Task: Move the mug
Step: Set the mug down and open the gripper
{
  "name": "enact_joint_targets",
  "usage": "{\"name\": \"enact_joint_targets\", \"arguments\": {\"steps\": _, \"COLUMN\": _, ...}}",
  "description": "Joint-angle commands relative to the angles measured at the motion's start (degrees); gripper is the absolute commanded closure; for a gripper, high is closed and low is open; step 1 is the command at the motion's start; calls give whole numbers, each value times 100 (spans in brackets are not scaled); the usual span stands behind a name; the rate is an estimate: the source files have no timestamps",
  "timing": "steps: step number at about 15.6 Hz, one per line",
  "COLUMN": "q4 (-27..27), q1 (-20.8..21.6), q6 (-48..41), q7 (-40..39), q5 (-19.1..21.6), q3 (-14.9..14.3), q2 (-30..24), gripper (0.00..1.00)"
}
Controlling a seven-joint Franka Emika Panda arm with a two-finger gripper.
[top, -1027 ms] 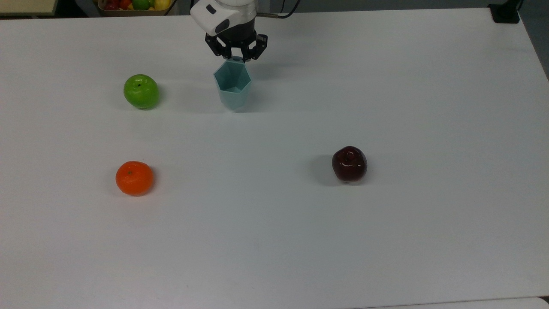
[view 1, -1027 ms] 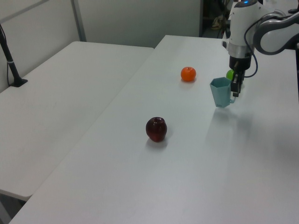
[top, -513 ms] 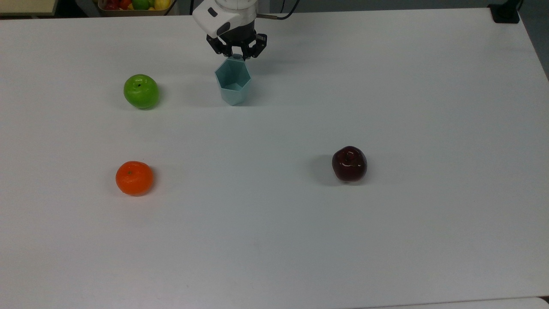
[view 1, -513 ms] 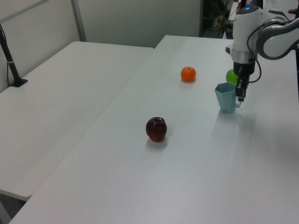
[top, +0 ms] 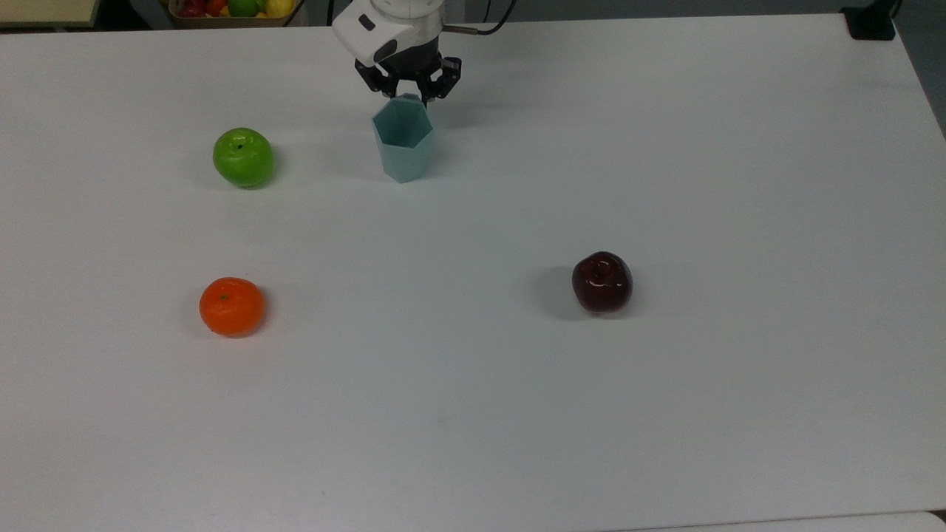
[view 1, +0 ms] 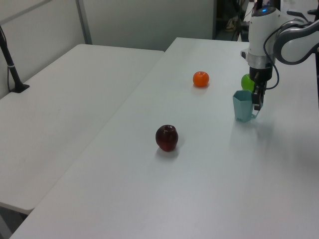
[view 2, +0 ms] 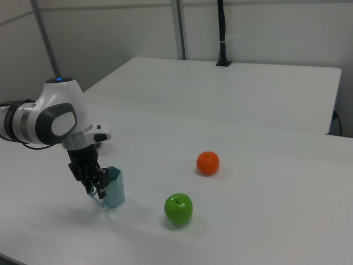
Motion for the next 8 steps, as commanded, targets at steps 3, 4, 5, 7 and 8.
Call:
{"name": "enact_joint_targets", "arguments": {"steps": 3, "q4": -102, "q1": 64, "q6": 34, "q7": 180, "q5": -116, "q3": -21, "q2": -132, "gripper": 0}}
{"name": "enact_joint_targets", "arguments": {"steps": 4, "q4": -84, "q1": 55, "q6": 26, "q7": 180, "q5": -116, "q3": -21, "q2": -150, "gripper": 0}}
{"name": "enact_joint_targets", "arguments": {"steps": 5, "q4": -58, "q1": 46, "q6": -9, "q7": 180, "q5": -116, "q3": -21, "q2": -176, "gripper": 0}}
{"name": "enact_joint_targets", "arguments": {"steps": 7, "q4": 248, "q1": 2, "q6": -341, "q7": 180, "q5": -125, "q3": -21, "q2": -203, "gripper": 0}}
{"name": "enact_joint_targets", "arguments": {"steps": 8, "q4": 493, "q1": -15, "q6": -561, "q7": 171, "q5": -125, "q3": -47, "q2": -194, "gripper": 0}}
